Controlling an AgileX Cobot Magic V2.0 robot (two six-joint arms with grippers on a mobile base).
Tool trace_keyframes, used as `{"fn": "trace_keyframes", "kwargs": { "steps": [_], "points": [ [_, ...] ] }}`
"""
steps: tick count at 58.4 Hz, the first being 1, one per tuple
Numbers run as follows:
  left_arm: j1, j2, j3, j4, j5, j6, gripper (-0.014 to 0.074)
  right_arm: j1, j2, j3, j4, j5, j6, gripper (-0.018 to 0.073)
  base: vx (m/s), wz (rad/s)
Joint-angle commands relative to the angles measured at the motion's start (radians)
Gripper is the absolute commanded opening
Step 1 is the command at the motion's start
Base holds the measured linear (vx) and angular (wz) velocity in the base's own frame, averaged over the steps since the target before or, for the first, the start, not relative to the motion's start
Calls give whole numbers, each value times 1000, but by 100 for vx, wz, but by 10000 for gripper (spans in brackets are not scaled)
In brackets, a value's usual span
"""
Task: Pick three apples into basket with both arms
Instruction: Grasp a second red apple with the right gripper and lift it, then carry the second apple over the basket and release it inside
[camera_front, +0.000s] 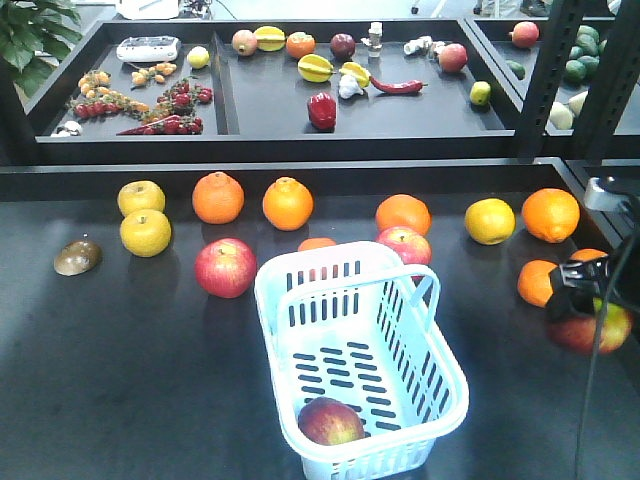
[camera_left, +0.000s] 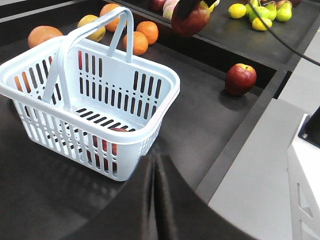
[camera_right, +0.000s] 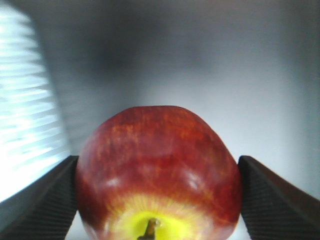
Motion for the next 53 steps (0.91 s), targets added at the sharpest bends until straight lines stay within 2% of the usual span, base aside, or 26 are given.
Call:
{"fn": "trace_keyframes", "kwargs": {
  "steps": [1,7,16,20,26,33,39,48,53],
  "points": [
    [1,9,-24,-29,-63,-4,-6,10,-150,73,187,-36,-137,-6,0,0],
    [1,9,-24,-29,-65,-4,-6,68,-261,152,354,-69,-276,-5,0,0],
    [1,9,-24,-28,-76,-4,-6,219,-318,229,574,-138,-394,-3,0,0],
    [1,10,-24,-28,-77,-4,-6,284,-305,256,611,-203,-428,-1,0,0],
    [1,10,-24,-28,-77,-4,-6,382,-258,274,615,-338,-451,12,0,0],
    [1,10,-24,-28,-77,-3,-6,464,-185,274,646,-453,-463,74,0,0],
    [1,10,-24,-28,-77,-3,-6,505,-117,269,666,-508,-500,189,0,0],
    [1,10,-24,-28,-77,-3,-6,517,-39,230,695,-476,-515,475,0,0],
    [1,10,-24,-28,-76,-3,-6,517,-23,210,695,-468,-522,602,0,0]
  ]
}}
